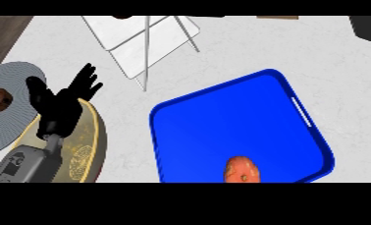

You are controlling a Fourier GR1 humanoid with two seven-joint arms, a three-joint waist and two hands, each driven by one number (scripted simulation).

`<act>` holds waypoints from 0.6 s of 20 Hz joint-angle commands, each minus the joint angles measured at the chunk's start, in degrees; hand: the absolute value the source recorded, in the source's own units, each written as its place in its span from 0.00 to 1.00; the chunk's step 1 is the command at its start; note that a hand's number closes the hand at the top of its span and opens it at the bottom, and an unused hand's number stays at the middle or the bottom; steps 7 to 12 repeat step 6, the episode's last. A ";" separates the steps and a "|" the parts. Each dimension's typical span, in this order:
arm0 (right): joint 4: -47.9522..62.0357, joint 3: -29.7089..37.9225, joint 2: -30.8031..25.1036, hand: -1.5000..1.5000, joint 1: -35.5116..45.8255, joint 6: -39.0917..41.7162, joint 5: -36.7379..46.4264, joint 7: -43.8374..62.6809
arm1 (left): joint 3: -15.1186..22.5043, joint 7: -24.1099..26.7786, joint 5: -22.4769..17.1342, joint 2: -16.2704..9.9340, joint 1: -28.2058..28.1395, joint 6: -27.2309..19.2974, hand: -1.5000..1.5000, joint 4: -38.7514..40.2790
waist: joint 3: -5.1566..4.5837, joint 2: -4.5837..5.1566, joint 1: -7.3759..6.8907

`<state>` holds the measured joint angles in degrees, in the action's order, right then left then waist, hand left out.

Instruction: Pick the sweet potato from the tray and place it in the tiered shelf

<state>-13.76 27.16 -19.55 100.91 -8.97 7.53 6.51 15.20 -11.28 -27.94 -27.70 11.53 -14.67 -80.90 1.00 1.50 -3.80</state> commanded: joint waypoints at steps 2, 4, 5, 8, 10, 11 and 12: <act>1.26 1.61 -5.98 0.00 -3.04 5.67 -1.29 -0.79 | 2.51 -0.36 0.34 2.14 -5.21 -0.28 0.50 2.43 | -1.06 0.55 -0.58; 1.62 1.40 -6.48 0.00 -2.48 8.41 -1.34 -0.15 | 2.60 -0.25 0.68 2.69 -3.65 -0.42 0.50 4.05 | -1.09 0.42 0.11; 1.61 1.55 -8.22 0.00 -4.11 10.17 -1.38 -1.53 | 3.43 -0.21 1.32 3.45 -3.05 -0.96 0.50 4.83 | -1.07 0.80 0.37; 1.77 2.20 -9.75 0.00 -5.28 12.23 -2.00 -2.40 | 1.82 -1.23 -0.01 1.16 -3.32 -0.04 0.50 3.14 | -1.02 0.79 -0.47; 1.77 2.20 -9.75 0.00 -5.28 12.23 -2.00 -2.40 | 1.82 -1.23 -0.01 1.16 -3.32 -0.04 0.50 3.14 | -1.02 0.79 -0.47; 1.77 2.20 -9.75 0.00 -5.28 12.23 -2.00 -2.40 | 1.82 -1.23 -0.01 1.16 -3.32 -0.04 0.50 3.14 | -1.02 0.79 -0.47; 1.77 2.20 -9.75 0.00 -5.28 12.23 -2.00 -2.40 | 1.82 -1.23 -0.01 1.16 -3.32 -0.04 0.50 3.14 | -1.02 0.79 -0.47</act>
